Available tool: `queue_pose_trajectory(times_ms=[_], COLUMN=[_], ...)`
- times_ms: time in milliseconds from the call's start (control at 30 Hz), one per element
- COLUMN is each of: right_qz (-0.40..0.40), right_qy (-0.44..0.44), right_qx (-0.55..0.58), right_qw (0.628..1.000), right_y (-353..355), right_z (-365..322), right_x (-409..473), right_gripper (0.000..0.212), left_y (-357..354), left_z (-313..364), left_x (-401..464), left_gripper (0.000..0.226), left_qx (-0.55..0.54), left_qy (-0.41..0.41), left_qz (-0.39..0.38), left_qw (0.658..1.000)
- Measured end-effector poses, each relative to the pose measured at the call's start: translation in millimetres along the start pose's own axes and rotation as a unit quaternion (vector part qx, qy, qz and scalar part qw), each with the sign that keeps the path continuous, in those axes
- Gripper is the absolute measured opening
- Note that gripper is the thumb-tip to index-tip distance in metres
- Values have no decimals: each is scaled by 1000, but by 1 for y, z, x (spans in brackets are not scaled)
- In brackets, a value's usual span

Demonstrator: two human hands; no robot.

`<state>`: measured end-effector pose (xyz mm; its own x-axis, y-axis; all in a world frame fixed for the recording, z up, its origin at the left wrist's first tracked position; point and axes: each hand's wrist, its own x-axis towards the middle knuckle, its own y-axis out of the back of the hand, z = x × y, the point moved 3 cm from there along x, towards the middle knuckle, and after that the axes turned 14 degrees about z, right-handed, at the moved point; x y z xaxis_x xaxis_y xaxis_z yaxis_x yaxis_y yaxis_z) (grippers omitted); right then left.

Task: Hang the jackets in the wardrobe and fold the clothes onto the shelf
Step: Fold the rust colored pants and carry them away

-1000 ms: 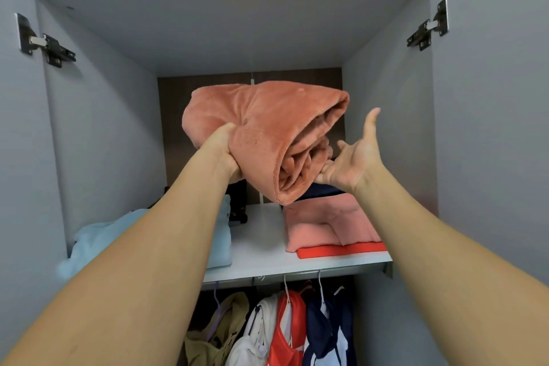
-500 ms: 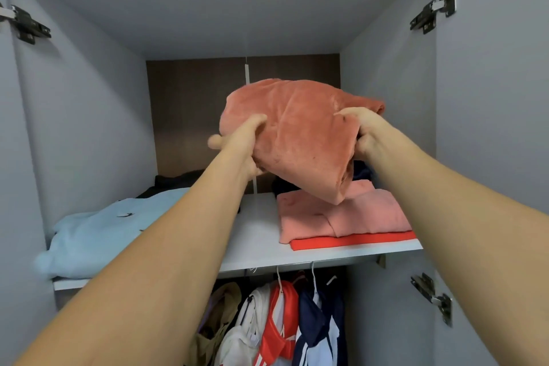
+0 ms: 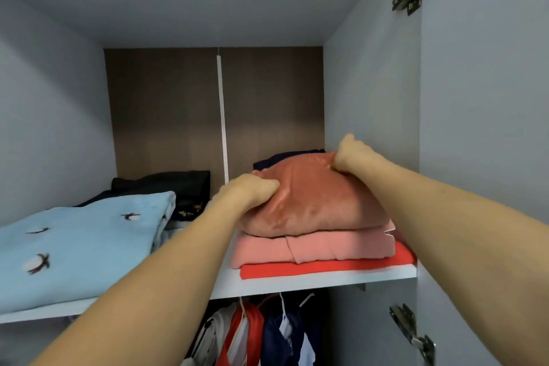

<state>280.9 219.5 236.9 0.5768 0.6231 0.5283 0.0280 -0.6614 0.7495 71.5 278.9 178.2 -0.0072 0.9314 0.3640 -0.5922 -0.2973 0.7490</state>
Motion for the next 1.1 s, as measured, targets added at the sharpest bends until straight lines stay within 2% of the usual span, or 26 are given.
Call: queue_pose_trajectory(times_ms=[67, 133, 200, 267, 367, 533, 633, 767, 900, 1000, 1100], right_qz=[84, 116, 81, 11, -62, -82, -93, -100, -105, -124, -85], right_qy=[122, 206, 220, 214, 194, 185, 157, 123, 131, 168, 184], right_qx=[-104, -131, -108, -60, -43, -26, 30, 67, 70, 42, 45], right_qw=[984, 963, 966, 975, 978, 979, 983, 985, 983, 977, 978], right_y=[8, 11, -1, -21, -53, -74, -81, -89, -87, -71, -42], right_z=[-21, -39, -36, -13, 27, 35, 35, 41, 37, 29, 23], right_x=[1, -2, 3, 6, 11, 20, 26, 33, 31, 25, 25], right_gripper=[47, 39, 38, 42, 45, 47, 46, 44, 44, 46, 53], left_y=[7, 12, 10, -6, -48, -78, -74, -70, -69, -66, -53], left_z=[9, 23, 31, 33, 29, 18, 15, 23, 25, 27, 27], left_x=[8, 21, 32, 37, 25, 19, 17, 11, 11, 15, 21], left_gripper=[87, 75, 69, 67, 56, 56, 63, 62, 61, 61, 66], left_qx=[11, -43, -11, 29, -40, -110, -80, -66, -23, -5, 51], left_qy=[-32, -105, -186, -235, -226, -145, -148, -152, -174, -164, -176], left_qz=[77, 81, 41, 4, -68, -111, -103, -112, -101, -111, -111], left_qw=[996, 990, 982, 972, 971, 977, 980, 980, 979, 980, 977])
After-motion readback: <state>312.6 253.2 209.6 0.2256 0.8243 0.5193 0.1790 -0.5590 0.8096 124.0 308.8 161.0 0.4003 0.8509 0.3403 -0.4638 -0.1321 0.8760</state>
